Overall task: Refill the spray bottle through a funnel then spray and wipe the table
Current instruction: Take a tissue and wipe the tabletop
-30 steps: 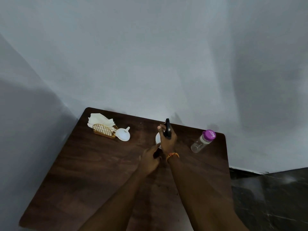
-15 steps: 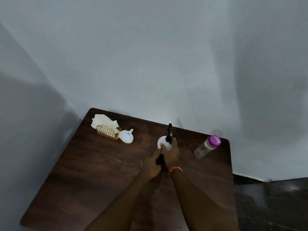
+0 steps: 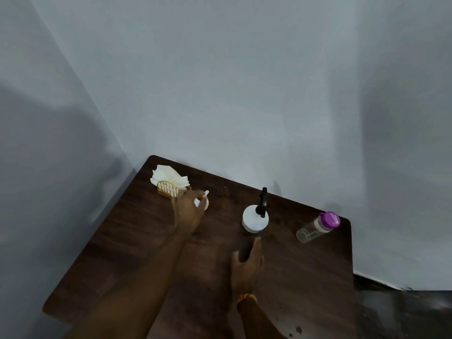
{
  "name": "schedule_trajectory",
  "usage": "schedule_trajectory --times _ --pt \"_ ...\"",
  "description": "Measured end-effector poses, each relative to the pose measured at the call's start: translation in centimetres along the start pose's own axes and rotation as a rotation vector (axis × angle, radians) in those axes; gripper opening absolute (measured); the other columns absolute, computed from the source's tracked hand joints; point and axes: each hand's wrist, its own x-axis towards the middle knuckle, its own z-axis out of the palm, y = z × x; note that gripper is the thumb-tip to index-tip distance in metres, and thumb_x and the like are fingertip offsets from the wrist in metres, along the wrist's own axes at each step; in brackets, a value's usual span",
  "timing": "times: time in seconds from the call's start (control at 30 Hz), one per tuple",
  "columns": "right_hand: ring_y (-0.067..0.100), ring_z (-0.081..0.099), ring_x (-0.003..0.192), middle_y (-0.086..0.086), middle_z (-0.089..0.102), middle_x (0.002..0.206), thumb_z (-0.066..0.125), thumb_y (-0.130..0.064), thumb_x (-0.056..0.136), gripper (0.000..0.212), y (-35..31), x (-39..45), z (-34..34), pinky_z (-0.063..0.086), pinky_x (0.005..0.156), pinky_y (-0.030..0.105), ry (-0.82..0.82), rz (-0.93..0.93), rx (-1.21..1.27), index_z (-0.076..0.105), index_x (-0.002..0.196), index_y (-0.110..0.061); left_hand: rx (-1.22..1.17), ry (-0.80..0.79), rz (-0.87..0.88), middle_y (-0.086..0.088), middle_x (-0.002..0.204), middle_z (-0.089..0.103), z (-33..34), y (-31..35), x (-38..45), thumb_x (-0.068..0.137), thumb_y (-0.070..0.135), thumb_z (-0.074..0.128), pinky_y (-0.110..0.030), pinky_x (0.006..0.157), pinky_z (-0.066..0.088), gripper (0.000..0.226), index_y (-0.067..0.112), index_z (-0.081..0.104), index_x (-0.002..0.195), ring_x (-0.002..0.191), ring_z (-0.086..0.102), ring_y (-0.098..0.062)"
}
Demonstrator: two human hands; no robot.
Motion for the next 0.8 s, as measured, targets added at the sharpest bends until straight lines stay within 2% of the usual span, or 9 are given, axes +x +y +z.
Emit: schedule_trajectory --times 0.1,0.2,0.3,0.33,0.43,0.5,0.57,0.7,0.8 --pt "0.028 0.057 0.139 0.004 0.054 0.16 0.076 -0.024 0.082 0.085 -1.2 -3.3 1.7 0.043 0.118 0.045 -0.059 -0.062 0.02 0.044 0.161 -0.016 0.099 0.066 0.028 0.002 0.106 0.074 -1.3 -0.9 3.4 0.088 0.03 0.079 -0.046 0.098 0.037 0.025 0.022 0.077 0.112 0.115 0.061 -0.026" --pt "0.017 0.057 0.139 0.001 0.058 0.157 0.074 -0.022 0.084 0.073 -3.0 -4.8 3.6 0.041 0.117 0.035 -0.168 -0.225 0.023 0.054 0.154 -0.016 0.28 0.009 -0.014 -0.003 0.119 0.069 -1.7 -2.3 5.6 0.088 0.033 0.079 -0.049 0.102 0.036 0.05 0.022 0.069 0.135 0.122 0.056 -0.029" --pt "0.014 0.06 0.136 0.002 0.063 0.151 0.066 -0.029 0.088 0.059 -4.2 -4.3 4.9 0.033 0.118 0.023 -0.207 -0.395 -0.003 0.062 0.145 -0.014 0.379 -0.049 -0.044 -0.004 0.126 0.066 -1.5 -3.3 6.3 0.092 0.032 0.075 -0.049 0.102 0.035 0.051 0.023 0.065 0.141 0.124 0.052 -0.029" --pt "0.014 0.061 0.135 0.002 0.064 0.15 0.065 -0.03 0.089 0.056 -4.5 -3.9 5.2 0.034 0.117 0.024 -0.205 -0.415 -0.014 0.064 0.143 -0.013 0.393 -0.053 -0.052 -0.004 0.126 0.066 -1.4 -3.5 6.5 0.094 0.031 0.072 -0.049 0.103 0.035 0.048 0.025 0.065 0.141 0.124 0.052 -0.029" --pt "0.013 0.063 0.13 0.001 0.066 0.147 0.068 -0.025 0.09 0.051 -5.7 -2.4 5.4 0.048 0.111 0.041 -0.222 -0.412 -0.038 0.068 0.139 -0.014 0.408 -0.071 -0.076 -0.004 0.127 0.066 -1.0 -3.9 7.2 0.098 0.03 0.068 -0.05 0.105 0.033 0.045 0.029 0.063 0.142 0.125 0.051 -0.028" --pt "0.018 0.067 0.127 0.001 0.068 0.144 0.069 -0.024 0.09 0.05 -6.4 -1.7 5.4 0.051 0.109 0.048 -0.227 -0.392 -0.029 0.069 0.139 -0.015 0.419 -0.089 -0.085 -0.002 0.125 0.067 -0.9 -4.3 7.9 0.099 0.031 0.065 -0.052 0.106 0.032 0.043 0.031 0.063 0.142 0.126 0.051 -0.028" --pt "0.019 0.068 0.127 -0.001 0.068 0.144 0.067 -0.025 0.092 0.049 -7.1 -1.2 5.1 0.051 0.11 0.049 -0.258 -0.368 -0.029 0.069 0.14 -0.016 0.425 -0.099 -0.09 0.0 0.12 0.068 -0.6 -4.8 8.6 0.1 0.03 0.063 -0.055 0.107 0.032 0.036 0.034 0.068 0.135 0.124 0.051 -0.027" --pt "0.015 0.069 0.124 -0.002 0.07 0.141 0.062 -0.034 0.096 0.05 -7.2 -0.4 5.1 0.056 0.107 0.046 -0.305 -0.328 0.019 0.066 0.143 -0.019 0.37 -0.065 -0.059 0.003 0.099 0.067 -0.6 -5.7 9.6 0.098 0.029 0.061 -0.055 0.1 0.032 0.022 0.036 0.081 0.104 0.113 0.051 -0.024" --pt "0.01 0.069 0.119 -0.005 0.071 0.135 0.065 -0.027 0.096 0.049 -7.4 -0.2 5.0 0.058 0.104 0.043 -0.333 -0.31 0.037 0.065 0.144 -0.017 0.213 0.003 -0.068 0.001 0.108 0.071 -1.5 -5.6 9.3 0.098 0.027 0.067 -0.052 0.099 0.029 0.019 0.034 0.083 0.108 0.12 0.052 -0.025"
